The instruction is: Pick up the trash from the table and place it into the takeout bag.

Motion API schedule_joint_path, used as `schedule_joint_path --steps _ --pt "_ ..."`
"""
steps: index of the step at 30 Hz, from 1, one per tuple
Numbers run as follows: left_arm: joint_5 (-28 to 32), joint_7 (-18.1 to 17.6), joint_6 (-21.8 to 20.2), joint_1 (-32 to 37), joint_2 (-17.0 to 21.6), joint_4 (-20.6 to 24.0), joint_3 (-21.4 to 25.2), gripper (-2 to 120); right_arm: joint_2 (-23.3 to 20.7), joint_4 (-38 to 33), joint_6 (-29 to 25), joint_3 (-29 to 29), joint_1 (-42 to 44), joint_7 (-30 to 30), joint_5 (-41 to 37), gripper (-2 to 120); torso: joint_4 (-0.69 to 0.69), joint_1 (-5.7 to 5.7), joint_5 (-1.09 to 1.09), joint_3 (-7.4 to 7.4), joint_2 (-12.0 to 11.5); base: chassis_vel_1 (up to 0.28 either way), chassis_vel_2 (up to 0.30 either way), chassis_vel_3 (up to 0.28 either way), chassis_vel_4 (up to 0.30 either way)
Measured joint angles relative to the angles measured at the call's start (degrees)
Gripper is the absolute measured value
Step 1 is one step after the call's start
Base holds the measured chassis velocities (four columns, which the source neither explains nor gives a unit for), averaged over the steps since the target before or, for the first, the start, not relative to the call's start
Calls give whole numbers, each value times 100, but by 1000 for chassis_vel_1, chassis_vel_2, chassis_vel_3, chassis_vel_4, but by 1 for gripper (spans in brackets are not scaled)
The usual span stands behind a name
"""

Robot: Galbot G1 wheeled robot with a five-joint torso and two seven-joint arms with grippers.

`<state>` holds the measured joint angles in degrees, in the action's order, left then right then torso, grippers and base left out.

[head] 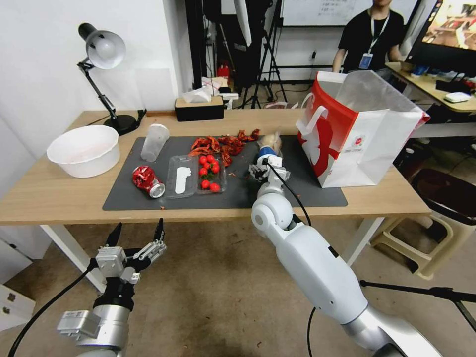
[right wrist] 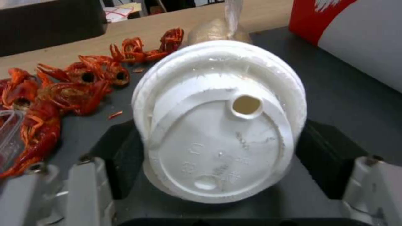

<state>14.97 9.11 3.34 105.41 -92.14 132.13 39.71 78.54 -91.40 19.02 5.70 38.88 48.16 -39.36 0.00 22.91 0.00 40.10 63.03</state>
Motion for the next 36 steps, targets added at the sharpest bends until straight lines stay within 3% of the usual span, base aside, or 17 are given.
schedule_joint_path --steps 5,10,16,19,28,30,36 --pt "-48 -20 9 16 0 3 -47 100 -260 -198 -365 55 139 -546 615 63 -1 0 1 0 0 0 0 0 0" --pt "-77 -32 32 25 0 -9 -63 100 -529 -612 -378 130 191 -715 713 63 0 0 0 0 0 0 0 0 0" --pt "-71 -77 54 38 0 48 -38 100 -1193 -1719 -510 22 367 -1266 810 63 0 0 1 0 0 0 0 0 0" --pt "-70 -79 57 38 0 49 -36 100 -1240 -1780 -566 -25 367 -1322 891 63 0 0 2 0 0 0 0 0 0" --pt "-65 -87 86 37 0 64 -39 100 -1524 -2110 -783 -522 177 -1535 1102 63 0 1 2 0 0 0 0 0 0" --pt "-64 -86 99 46 0 98 -56 100 -1778 -2260 -769 -1023 -88 -1634 877 63 0 0 1 0 0 0 0 0 0" --pt "-70 -44 124 89 0 201 -88 100 -2143 -2175 -523 -1679 -469 -1623 158 63 1 0 2 0 0 0 0 0 0"
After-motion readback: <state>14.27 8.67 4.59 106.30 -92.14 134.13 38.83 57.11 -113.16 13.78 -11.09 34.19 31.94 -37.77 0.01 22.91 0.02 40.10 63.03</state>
